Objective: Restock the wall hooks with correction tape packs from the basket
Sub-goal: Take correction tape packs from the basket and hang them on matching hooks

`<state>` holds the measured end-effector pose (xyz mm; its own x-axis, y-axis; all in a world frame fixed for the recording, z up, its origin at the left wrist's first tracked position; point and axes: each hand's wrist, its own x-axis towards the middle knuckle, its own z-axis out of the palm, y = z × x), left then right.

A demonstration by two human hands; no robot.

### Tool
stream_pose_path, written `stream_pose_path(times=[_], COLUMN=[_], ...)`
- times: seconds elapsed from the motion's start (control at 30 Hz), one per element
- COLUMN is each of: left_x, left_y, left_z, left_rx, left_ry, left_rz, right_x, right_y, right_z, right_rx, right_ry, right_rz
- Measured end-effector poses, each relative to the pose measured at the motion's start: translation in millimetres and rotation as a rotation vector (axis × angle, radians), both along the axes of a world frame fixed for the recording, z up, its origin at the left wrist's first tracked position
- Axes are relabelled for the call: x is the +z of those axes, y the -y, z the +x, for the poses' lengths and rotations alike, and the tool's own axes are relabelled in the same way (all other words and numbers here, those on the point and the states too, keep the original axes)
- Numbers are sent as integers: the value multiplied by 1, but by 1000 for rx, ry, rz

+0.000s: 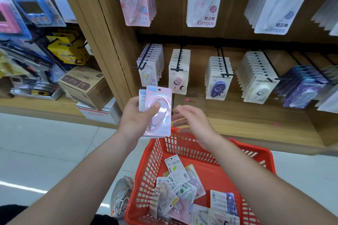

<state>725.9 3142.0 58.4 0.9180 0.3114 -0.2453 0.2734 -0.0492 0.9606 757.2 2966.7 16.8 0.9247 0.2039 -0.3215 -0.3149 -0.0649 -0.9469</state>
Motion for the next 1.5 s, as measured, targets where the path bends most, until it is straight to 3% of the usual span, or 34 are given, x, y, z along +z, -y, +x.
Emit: stream_pose_path(times=[0.07, 0.4, 0.67, 0.9, 1.2, 1.5], left_x=[4, 40, 103, 127, 121, 116], left_y=[11, 80, 95, 24, -69, -103], left_z=[-2, 6, 7, 10, 24, 28], left_rx=[-38, -162, -210, -66, 36, 125], left_ry=[23, 75, 262, 394, 415, 410], left_rz=[-6, -71, -104, -105, -138, -153], right_x=[8, 70, 131, 167, 189, 200], right_y=[3, 70, 110, 54, -52, -111], right_z=[-15, -24, -27, 4, 65, 109], right_rx=[56, -171, -282, -252, -169, -196], right_ry=[32, 97, 242, 397, 500, 557], right_rz=[48, 1, 29, -60, -63, -49])
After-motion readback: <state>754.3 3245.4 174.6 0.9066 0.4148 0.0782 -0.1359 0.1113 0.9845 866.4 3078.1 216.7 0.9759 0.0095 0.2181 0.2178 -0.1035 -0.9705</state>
